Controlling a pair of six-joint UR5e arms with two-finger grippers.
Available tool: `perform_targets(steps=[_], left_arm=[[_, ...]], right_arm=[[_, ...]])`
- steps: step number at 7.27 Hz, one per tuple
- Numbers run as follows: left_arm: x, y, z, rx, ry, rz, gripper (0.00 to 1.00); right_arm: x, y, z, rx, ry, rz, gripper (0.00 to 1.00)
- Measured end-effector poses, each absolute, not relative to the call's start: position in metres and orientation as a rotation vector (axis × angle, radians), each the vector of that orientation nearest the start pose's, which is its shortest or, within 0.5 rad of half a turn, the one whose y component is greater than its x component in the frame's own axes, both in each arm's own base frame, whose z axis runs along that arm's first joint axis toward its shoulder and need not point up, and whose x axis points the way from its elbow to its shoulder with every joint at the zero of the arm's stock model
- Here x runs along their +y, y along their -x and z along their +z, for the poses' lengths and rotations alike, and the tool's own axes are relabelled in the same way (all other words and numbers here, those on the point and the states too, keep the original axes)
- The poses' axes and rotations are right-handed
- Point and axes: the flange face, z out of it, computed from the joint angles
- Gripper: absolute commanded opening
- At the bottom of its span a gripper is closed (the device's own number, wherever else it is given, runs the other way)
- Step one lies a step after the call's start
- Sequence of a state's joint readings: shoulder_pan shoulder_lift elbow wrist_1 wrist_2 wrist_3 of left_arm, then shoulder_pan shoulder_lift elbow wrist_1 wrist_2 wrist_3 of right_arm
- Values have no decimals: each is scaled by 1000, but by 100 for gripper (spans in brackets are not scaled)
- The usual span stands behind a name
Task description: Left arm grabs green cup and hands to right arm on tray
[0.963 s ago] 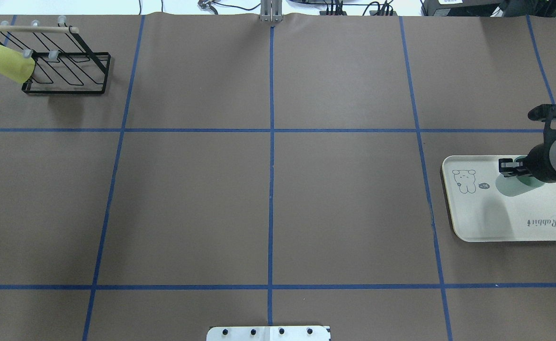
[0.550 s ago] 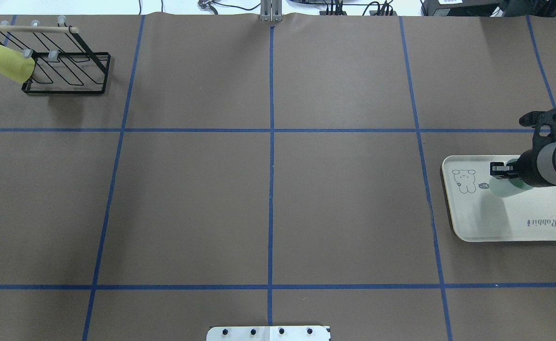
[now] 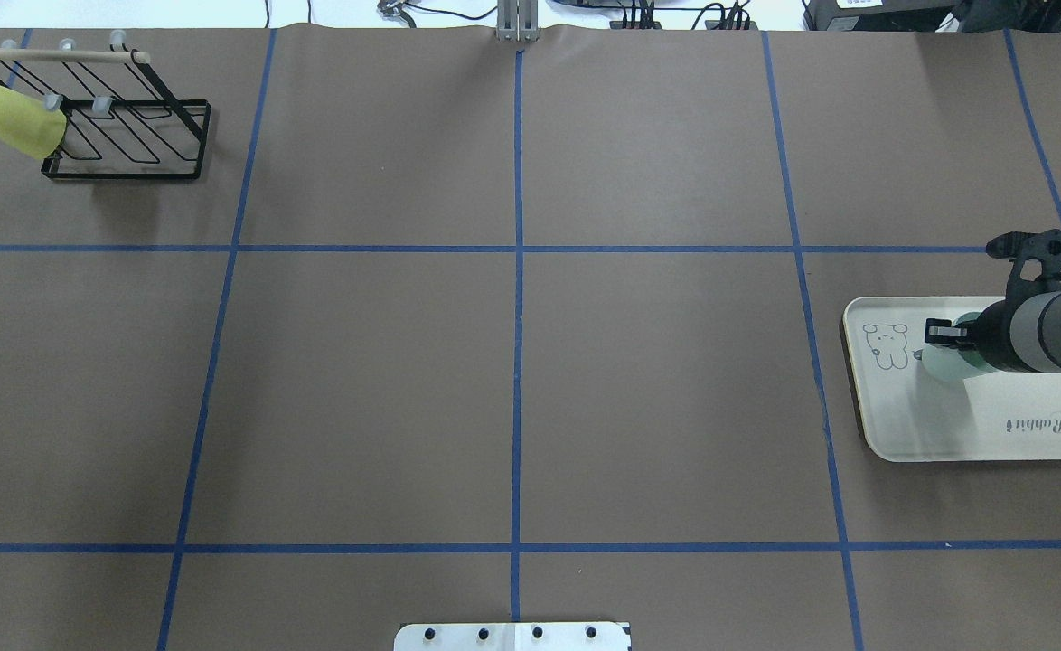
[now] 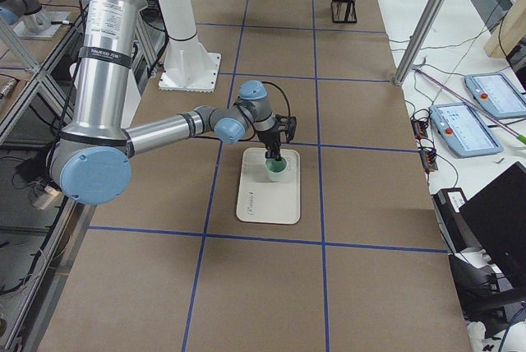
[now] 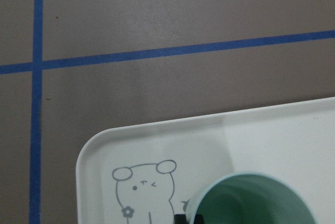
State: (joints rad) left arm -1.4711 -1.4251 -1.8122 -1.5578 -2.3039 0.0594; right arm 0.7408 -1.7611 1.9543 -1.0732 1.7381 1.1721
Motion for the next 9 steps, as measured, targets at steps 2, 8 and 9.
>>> perform_targets(steps=[2, 8, 9], left_arm=[[-439, 23, 611, 735, -65, 182, 100], [-428, 24, 625, 739, -43, 174, 100], [-423, 25, 627, 750, -37, 171, 100]], right_arm=[[-386, 249, 509, -683, -247, 257, 100], [-422, 122, 501, -726, -212, 64, 100], [-427, 92, 512, -714, -208, 12, 100]])
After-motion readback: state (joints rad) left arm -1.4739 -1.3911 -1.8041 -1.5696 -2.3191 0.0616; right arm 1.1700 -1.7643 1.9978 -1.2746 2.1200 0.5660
